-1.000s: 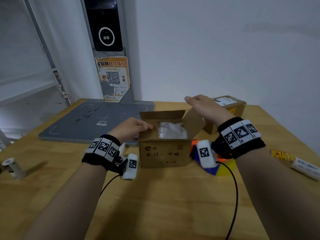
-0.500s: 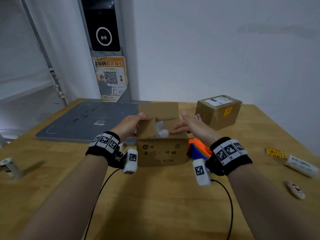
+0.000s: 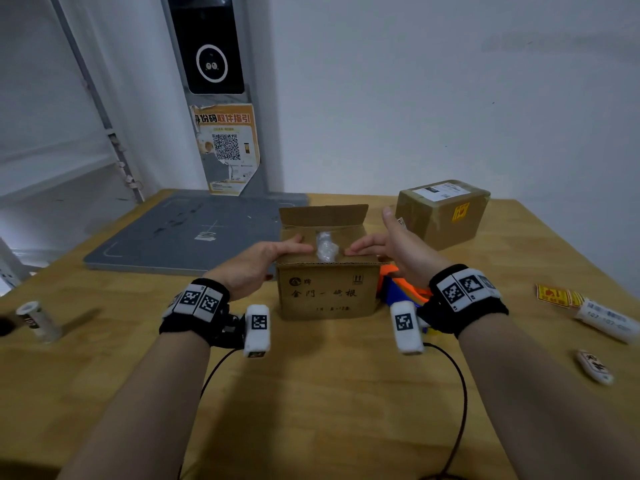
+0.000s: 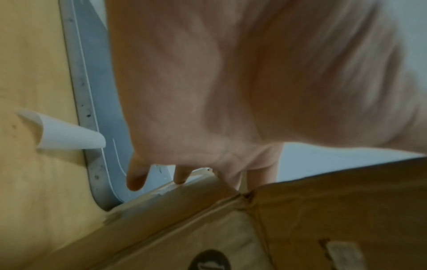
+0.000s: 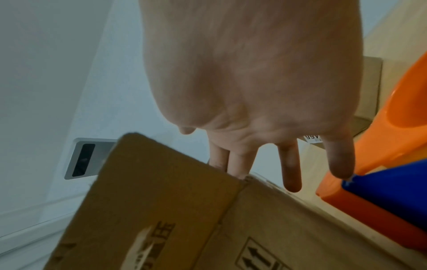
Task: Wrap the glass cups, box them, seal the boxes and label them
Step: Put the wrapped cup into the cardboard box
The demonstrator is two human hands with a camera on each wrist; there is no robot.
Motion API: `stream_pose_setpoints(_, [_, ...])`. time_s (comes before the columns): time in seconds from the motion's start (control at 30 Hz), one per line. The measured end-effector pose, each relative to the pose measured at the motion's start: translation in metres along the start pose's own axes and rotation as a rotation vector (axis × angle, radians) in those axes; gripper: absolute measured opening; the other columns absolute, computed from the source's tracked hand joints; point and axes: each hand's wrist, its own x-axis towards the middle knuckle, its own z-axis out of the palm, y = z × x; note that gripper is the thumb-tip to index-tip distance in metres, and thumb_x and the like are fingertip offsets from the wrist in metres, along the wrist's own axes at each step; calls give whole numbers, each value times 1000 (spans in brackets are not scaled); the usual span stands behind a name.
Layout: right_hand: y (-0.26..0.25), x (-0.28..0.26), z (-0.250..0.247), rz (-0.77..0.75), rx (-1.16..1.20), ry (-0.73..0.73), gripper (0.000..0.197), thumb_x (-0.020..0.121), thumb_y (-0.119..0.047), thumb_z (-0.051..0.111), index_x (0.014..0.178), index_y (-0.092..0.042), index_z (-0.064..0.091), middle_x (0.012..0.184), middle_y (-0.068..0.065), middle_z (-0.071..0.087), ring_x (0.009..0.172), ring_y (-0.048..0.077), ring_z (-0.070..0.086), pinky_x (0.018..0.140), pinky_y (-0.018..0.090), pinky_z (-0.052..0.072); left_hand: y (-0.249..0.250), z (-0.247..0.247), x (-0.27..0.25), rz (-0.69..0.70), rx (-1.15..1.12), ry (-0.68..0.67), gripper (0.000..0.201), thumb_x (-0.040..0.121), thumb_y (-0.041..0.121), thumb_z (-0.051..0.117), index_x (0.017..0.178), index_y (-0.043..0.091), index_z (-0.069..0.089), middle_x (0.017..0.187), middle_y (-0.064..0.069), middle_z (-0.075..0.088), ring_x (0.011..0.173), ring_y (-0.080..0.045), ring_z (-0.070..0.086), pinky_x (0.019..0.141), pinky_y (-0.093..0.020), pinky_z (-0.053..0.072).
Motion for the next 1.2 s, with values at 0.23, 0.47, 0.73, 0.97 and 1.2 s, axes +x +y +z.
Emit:
stream_pose_setpoints(0.23, [5, 3, 0, -5, 24, 22, 96, 102, -68, -1, 111, -14, 78, 117, -6, 77, 118, 5, 53, 123, 61, 8, 0, 9, -15, 53, 7, -37, 113, 49, 98, 60, 143, 34, 59, 167, 17, 24, 154, -11, 21, 116, -45, 28])
stream_pose_setpoints(0.47, [6, 9, -2, 71, 72, 173, 79, 99, -77, 20, 142, -22, 57, 154, 8, 51, 145, 30, 42, 110, 58, 41, 25, 30, 2, -39, 135, 473, 22, 94, 37, 71, 110, 22, 74, 105, 8, 77, 101, -9, 71, 89, -29, 57])
stream_pose_setpoints(0.73, [9, 18, -5, -167, -40, 402, 31, 91, -37, 75, 119, -27, 67, 109, -2, 70, 103, 17, 63, 82, 36, 54, 11, 27, 24, -97, 129, 688, 67, 75, 34, 91, 134, 26, 61, 124, 6, 64, 116, -18, 63, 96, -45, 57])
stream_pose_setpoints(0.97, [17, 32, 8, -41, -70, 213, 61, 90, -25, 79, 143, -27, 50, 116, 4, 65, 99, 15, 66, 76, 27, 53, 23, 24, 24, -90, 430, 601, 104, 79, 34, 88, 160, 23, 24, 162, 6, 15, 149, -23, 26, 122, -42, 27])
stream_pose_setpoints(1.2, [18, 42, -1, 62, -194, 200, 88, 83, -43, 83, 156, -34, 33, 135, 7, 62, 120, 27, 60, 96, 42, 51, 49, 21, 34, -73, 716, 404, 75, 83, 33, 84, 148, 40, 47, 128, 17, 60, 139, -14, 34, 119, -50, 27])
